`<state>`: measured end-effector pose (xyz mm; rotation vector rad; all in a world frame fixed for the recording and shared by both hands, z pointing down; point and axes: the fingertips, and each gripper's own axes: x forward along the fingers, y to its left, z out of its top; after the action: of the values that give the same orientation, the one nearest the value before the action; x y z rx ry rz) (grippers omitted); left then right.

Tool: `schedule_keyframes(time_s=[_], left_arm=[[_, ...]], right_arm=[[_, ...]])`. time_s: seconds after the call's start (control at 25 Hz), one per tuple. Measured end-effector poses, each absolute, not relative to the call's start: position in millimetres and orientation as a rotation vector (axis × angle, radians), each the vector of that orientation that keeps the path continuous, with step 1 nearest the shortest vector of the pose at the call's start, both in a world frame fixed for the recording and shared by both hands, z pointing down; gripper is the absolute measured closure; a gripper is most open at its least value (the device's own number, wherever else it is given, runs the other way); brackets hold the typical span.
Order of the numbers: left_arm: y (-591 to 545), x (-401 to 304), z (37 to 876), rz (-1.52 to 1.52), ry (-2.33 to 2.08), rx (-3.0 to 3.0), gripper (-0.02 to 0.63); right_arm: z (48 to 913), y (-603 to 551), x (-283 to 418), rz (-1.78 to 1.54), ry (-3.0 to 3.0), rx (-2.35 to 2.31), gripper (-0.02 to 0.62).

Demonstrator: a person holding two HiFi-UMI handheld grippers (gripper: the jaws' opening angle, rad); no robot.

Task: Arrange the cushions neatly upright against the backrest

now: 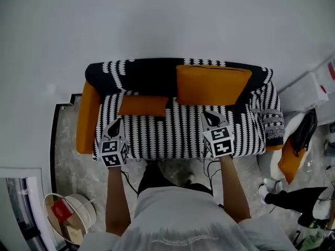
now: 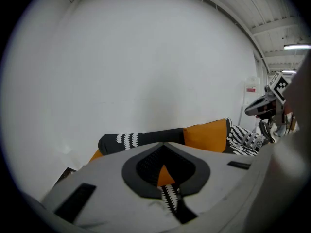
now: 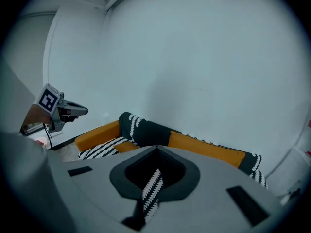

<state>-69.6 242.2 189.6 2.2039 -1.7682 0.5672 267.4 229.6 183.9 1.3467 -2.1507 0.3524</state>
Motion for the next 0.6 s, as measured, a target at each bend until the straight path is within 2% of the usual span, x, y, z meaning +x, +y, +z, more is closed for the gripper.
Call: schedule_keyframes(time_s=[0.36, 0.6], left_arm=[[188, -150, 250, 0.674, -1.673, 2.176, 0.589], [153, -179, 297, 0.751, -1.572, 2.17, 0.577]], right_arm=[[244, 171, 189, 0.444, -2.104, 1.294, 0.591], [289, 143, 156, 0.507, -2.046, 1.271, 0.591]])
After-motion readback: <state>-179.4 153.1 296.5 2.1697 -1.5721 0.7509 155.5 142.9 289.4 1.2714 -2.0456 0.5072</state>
